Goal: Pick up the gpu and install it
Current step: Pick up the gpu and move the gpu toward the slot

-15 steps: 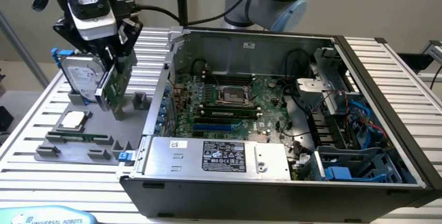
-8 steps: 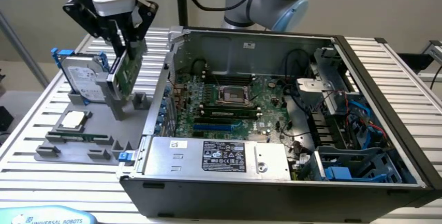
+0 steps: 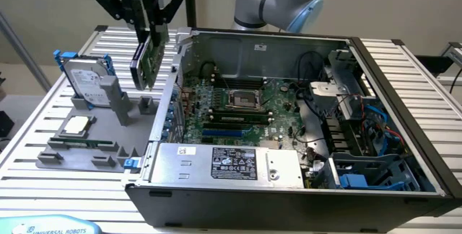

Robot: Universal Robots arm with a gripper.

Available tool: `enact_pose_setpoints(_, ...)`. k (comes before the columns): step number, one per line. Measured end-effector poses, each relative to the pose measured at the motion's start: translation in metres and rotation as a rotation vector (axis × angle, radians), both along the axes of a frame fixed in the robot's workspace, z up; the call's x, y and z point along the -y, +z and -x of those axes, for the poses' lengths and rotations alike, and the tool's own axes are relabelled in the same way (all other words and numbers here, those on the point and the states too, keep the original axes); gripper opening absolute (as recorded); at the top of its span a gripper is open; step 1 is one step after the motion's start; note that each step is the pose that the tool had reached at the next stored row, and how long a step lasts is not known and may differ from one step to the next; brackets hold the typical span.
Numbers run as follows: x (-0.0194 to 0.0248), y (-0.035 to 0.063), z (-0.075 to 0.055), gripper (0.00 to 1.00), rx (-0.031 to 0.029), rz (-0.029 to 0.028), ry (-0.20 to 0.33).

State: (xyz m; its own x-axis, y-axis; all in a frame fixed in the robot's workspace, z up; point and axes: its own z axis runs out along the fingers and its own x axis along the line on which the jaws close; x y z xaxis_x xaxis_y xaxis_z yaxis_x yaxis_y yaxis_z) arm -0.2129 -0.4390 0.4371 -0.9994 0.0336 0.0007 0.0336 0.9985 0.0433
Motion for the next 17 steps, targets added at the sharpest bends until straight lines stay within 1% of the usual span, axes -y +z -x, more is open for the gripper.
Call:
enact_pose_setpoints(4,0.0010,0.0014,-0.018,0.26,-0.0016,0.0000,0.000)
enact_pose_setpoints(9,0.0018,0.0002,-0.041,0.26,-0.0016,0.0000,0.000)
enact_pose_setpoints(13,0.0018,-0.0056,-0.059,0.26,-0.0017,0.0007,0.000)
enact_pose_setpoints(17,0.0018,-0.0128,-0.077,0.26,-0.0017,0.0029,0.000)
